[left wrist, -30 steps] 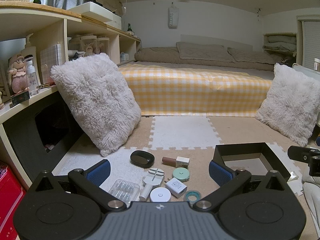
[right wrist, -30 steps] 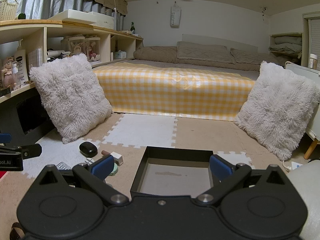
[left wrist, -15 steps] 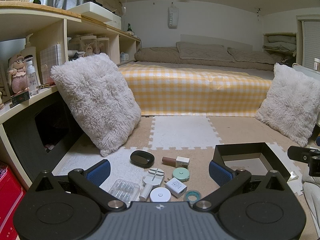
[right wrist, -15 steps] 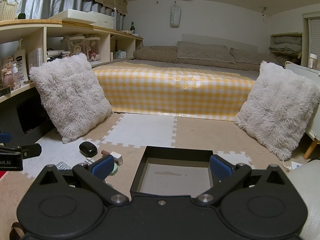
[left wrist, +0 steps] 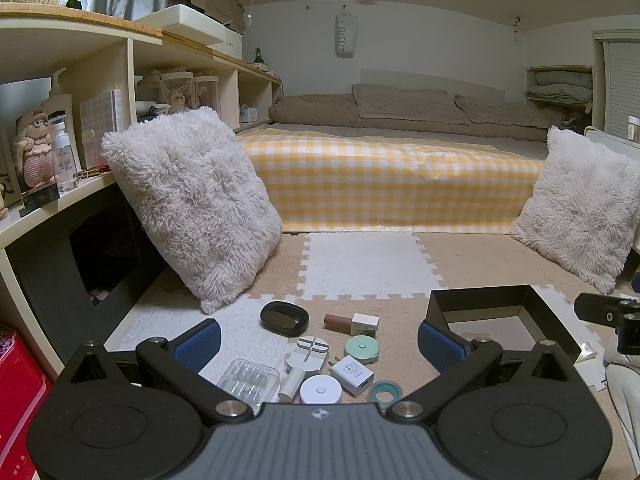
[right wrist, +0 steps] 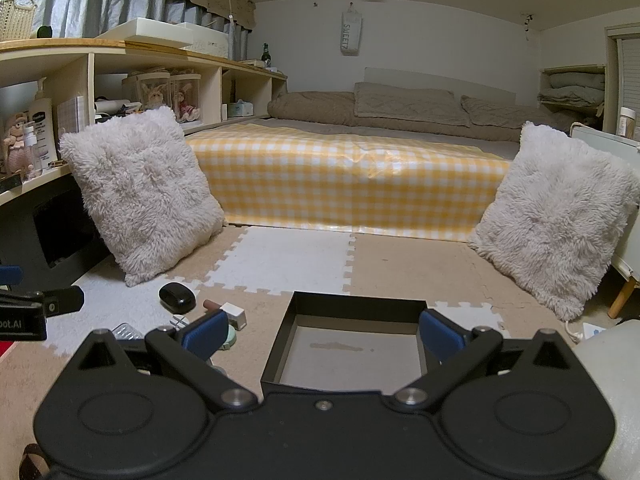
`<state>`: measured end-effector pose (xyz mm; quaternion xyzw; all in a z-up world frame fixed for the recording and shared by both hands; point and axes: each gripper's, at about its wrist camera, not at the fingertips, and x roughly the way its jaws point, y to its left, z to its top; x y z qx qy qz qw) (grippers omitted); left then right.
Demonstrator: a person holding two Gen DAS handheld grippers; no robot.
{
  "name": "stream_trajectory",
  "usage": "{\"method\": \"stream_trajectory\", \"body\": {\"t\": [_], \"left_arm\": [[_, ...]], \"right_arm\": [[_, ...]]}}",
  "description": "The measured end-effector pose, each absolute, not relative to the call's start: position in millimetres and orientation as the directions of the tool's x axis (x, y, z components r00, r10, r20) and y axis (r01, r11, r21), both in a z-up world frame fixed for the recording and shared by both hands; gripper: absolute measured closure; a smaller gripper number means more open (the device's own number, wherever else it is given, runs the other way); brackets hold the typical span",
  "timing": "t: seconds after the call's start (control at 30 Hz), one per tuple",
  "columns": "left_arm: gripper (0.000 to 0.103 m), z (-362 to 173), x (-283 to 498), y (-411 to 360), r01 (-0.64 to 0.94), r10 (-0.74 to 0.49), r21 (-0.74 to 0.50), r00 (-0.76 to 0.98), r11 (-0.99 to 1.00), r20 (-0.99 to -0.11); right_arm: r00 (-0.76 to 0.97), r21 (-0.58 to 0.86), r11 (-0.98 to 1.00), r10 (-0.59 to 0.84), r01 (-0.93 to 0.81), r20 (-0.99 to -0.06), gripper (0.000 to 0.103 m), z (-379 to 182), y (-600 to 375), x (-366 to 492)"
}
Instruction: Organize rigid objects
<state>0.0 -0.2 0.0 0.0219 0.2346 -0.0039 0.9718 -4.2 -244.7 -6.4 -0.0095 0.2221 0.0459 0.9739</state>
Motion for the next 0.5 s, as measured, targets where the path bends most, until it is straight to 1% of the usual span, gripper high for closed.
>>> {"method": "stream_trajectory", "body": {"t": [0.23,0.37,0.5], "left_arm": [[0.0,1.3,0.1,1.9,0.006,0.015,0.044,0.889,0.999,-0.458],[0.0,4.7,-0.3,5.5,-0.009,0.031,0.049,0.89,0.999,-0.455],[0.0,6.7,5.7,8.4,-0.028,0.048,0.052,0.896,0.998,-0.441]], "right_arm": [[0.898,0.006,0.995,0.09,-0.097,-0.43,0.0,-5.1,-245.5,-4.3],[0.908,-0.003,0.995,0.094,-0.105,-0.407,0.0,-3.6,-249.2,-3.1],[0.913,-0.035,0.997,0.043,-0.063,-0.406,0.0,-1.6,-253.0,2.3]]}}
